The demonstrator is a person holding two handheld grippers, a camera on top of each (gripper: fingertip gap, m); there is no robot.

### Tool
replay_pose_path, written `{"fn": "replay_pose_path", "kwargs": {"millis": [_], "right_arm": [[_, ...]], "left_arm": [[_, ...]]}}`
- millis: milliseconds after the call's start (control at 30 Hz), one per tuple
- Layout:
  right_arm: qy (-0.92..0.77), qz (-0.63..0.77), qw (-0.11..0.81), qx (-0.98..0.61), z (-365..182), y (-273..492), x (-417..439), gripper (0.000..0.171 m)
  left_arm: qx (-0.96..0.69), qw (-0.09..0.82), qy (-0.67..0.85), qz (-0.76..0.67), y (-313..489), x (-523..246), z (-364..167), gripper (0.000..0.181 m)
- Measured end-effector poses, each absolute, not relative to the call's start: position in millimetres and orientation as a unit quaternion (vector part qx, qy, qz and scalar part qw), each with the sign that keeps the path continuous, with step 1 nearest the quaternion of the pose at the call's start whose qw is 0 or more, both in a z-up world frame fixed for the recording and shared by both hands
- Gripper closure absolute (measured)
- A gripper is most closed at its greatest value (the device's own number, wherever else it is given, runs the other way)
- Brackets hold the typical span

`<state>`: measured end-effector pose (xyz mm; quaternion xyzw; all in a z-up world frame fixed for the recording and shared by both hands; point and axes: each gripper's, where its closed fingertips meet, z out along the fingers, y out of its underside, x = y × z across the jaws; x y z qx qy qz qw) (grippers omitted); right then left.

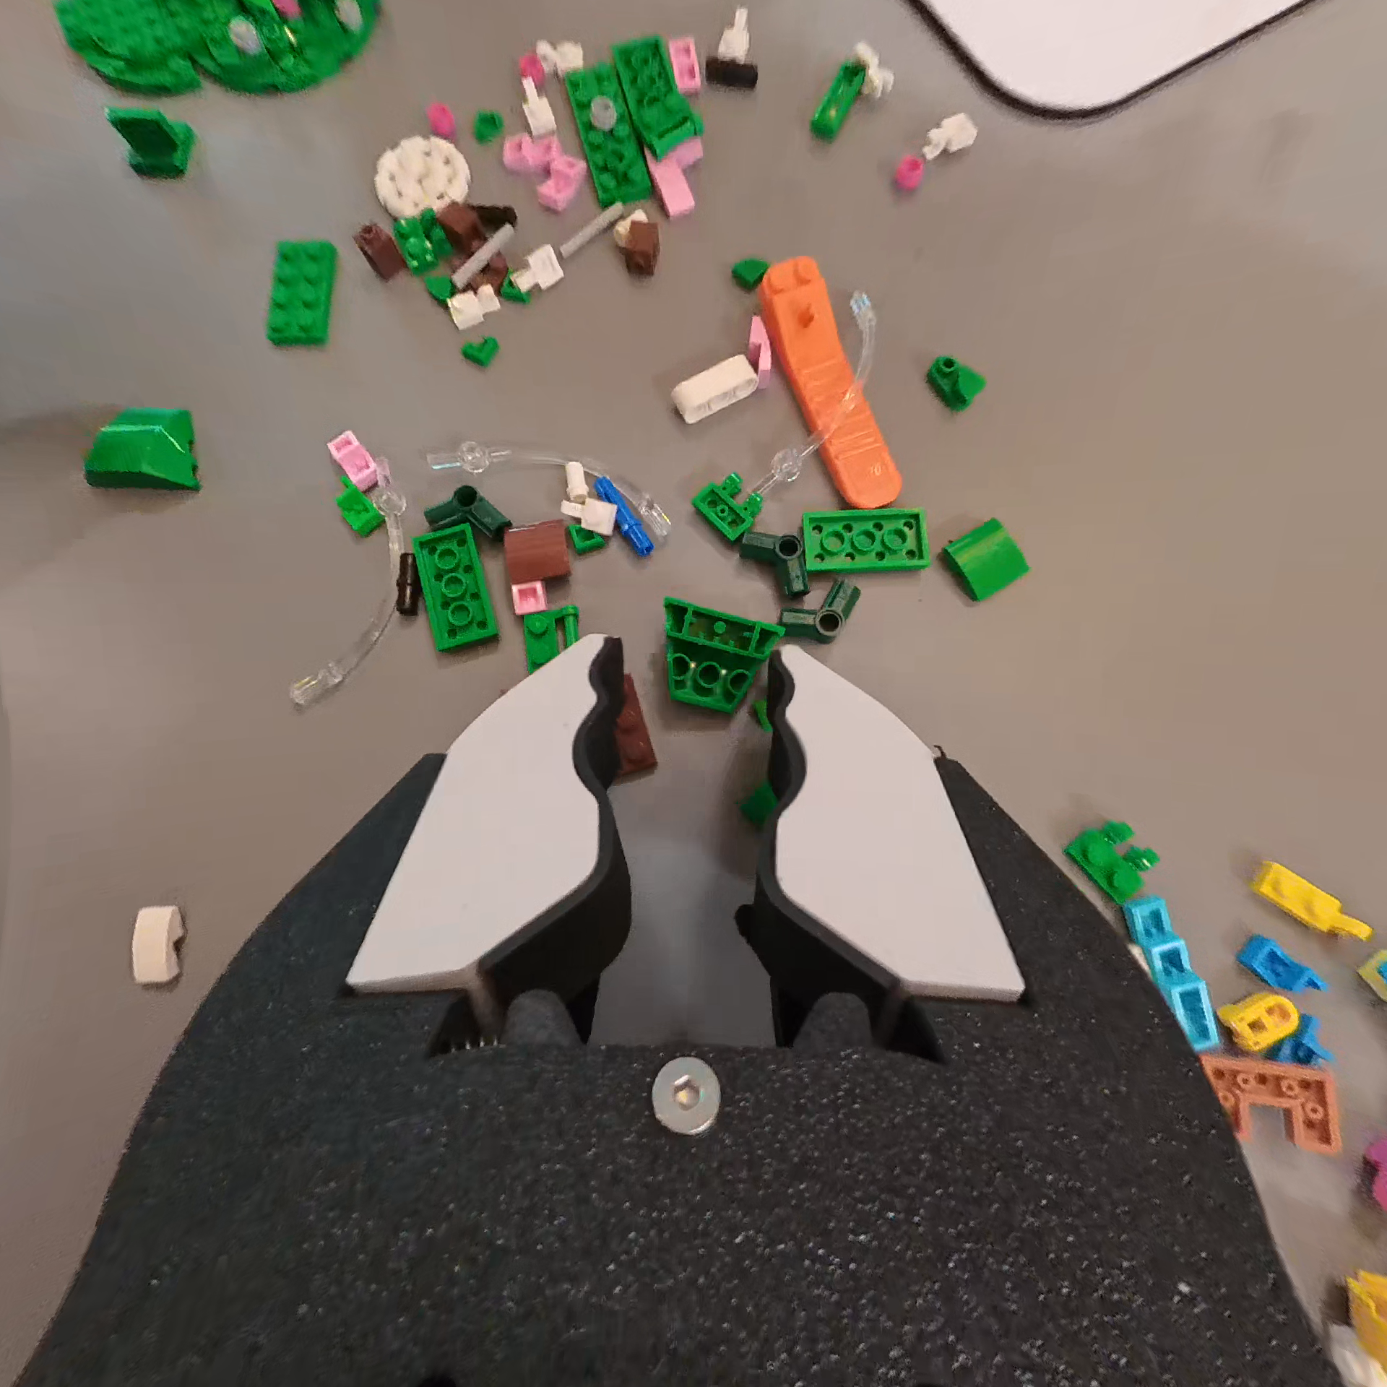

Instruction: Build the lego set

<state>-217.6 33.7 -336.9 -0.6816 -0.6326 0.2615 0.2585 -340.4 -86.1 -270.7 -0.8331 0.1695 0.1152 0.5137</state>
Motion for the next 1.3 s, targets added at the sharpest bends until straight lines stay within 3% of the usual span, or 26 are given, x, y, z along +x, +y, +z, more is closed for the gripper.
{"fn": "replay_pose_path", "kwargs": {"millis": [233,400,600,800,867,1067,1200,1300], "right_arm": [[-0.648,0.209,0.257,-0.686,-344,37,-216,0.149],[-0.663,0.21,0.297,-0.654,-340,38,-215,0.15],[-0.689,0.281,0.483,-0.462,-282,2,-221,0.15],[-0.697,0.253,0.618,-0.261,-250,-48,-212,0.149],[-0.699,0.241,0.628,-0.244,-251,-53,-210,0.149],[-0.72,0.219,0.62,-0.224,-258,-60,-209,0.149],[-0.747,0.221,0.594,-0.2,-268,-67,-204,0.151],[-0.754,0.298,0.546,-0.209,-267,-81,-192,0.151]], "left_arm": [[-0.828,0.526,0.164,0.105,-90,-349,-271,0.155],[-0.825,0.532,0.168,0.09,-88,-345,-273,0.156],[-0.8,0.559,0.216,-0.011,-81,-290,-272,0.159],[-0.759,0.596,0.218,-0.145,-68,-223,-255,0.14],[-0.755,0.601,0.201,-0.17,-63,-214,-253,0.139],[-0.761,0.581,0.184,-0.224,-60,-202,-258,0.168],[-0.779,0.552,0.201,-0.22,-64,-202,-270,0.172],[-0.803,0.503,0.255,-0.192,-75,-203,-288,0.173]]}}
